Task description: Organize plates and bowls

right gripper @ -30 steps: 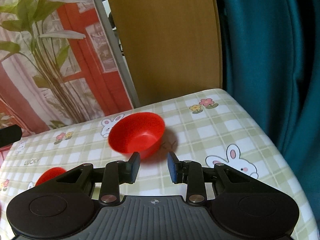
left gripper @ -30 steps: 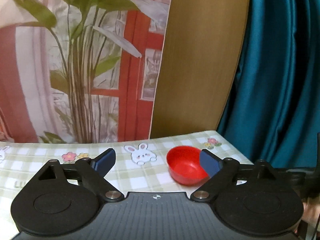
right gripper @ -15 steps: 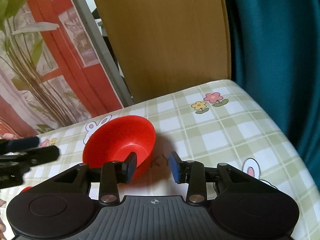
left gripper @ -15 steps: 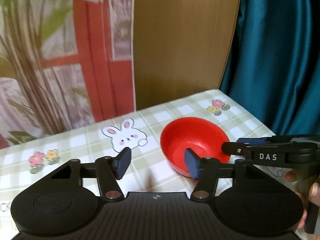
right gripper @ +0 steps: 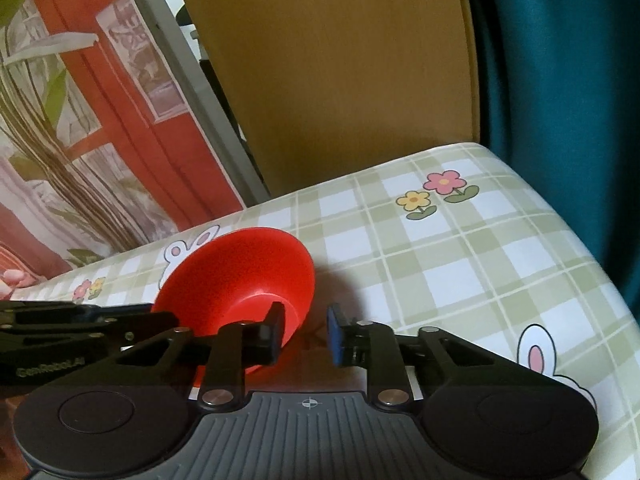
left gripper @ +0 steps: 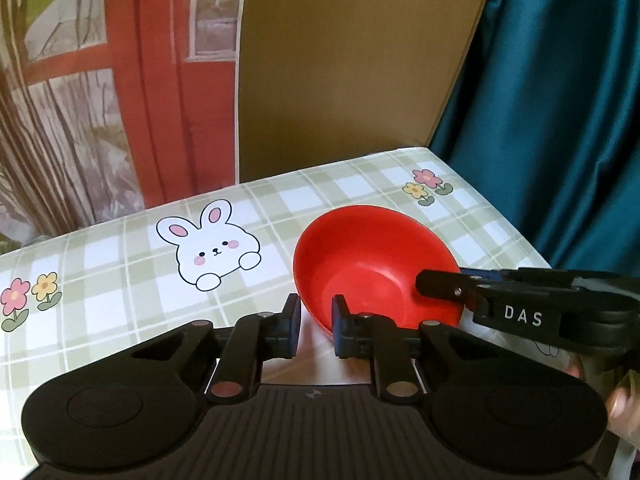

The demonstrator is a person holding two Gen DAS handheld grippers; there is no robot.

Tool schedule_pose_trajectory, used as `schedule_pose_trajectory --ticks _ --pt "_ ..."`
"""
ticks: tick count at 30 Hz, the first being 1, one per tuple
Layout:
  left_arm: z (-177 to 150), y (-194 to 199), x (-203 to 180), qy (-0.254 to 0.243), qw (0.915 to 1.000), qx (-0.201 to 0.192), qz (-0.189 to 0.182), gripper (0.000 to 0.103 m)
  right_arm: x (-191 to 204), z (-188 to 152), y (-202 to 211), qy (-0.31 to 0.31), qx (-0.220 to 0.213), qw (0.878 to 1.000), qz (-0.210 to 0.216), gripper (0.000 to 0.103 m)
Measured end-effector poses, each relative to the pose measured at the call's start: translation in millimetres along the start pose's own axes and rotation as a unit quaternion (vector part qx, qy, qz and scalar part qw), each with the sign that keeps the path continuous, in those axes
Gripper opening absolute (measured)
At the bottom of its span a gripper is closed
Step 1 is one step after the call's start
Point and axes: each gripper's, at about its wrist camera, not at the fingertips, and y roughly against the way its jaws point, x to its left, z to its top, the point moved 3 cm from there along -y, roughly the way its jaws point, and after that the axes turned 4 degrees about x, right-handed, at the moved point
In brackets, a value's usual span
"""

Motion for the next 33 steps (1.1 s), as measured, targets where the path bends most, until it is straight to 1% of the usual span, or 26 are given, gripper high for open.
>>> schedule_pose_trajectory --ticks 1,3,5,6,12,18,24,33 --pt "1 -1 1 0.005 1.0000 0.002 -0.002 0.016 1 0 0 0.000 0.001 1.000 0.002 0.013" --pt "1 0 3 0.015 0.9999 0.005 -0.003 0.014 3 1 0 -0.002 0.004 1.000 -0.001 0.013" --pt "1 4 1 0.012 0.9999 0.004 0.005 0.014 4 2 1 -0.009 0.007 1.000 -0.005 0.012" --pt "1 8 0 0.009 0.9999 0.002 0.007 0.014 5 2 1 -0.013 0.009 1.000 -0.007 0.010" --pt "0 40 -2 0.006 0.9997 -0.018 0.013 0.014 14 7 18 -0.017 0.007 1.000 0.002 0.009" --pt "-6 76 2 0.009 0.9990 -0.032 0.028 0.014 39 9 44 -0.008 -0.003 1.000 0.012 0.009" --pt "-15 111 7 0.010 0.9980 -0.047 0.041 0.014 67 3 68 -0.001 -0.010 1.000 0.026 0.009" --pt "-33 143 8 0.018 0.9963 -0.066 0.052 0.014 94 -13 97 0.001 -0.022 0.999 0.039 0.009"
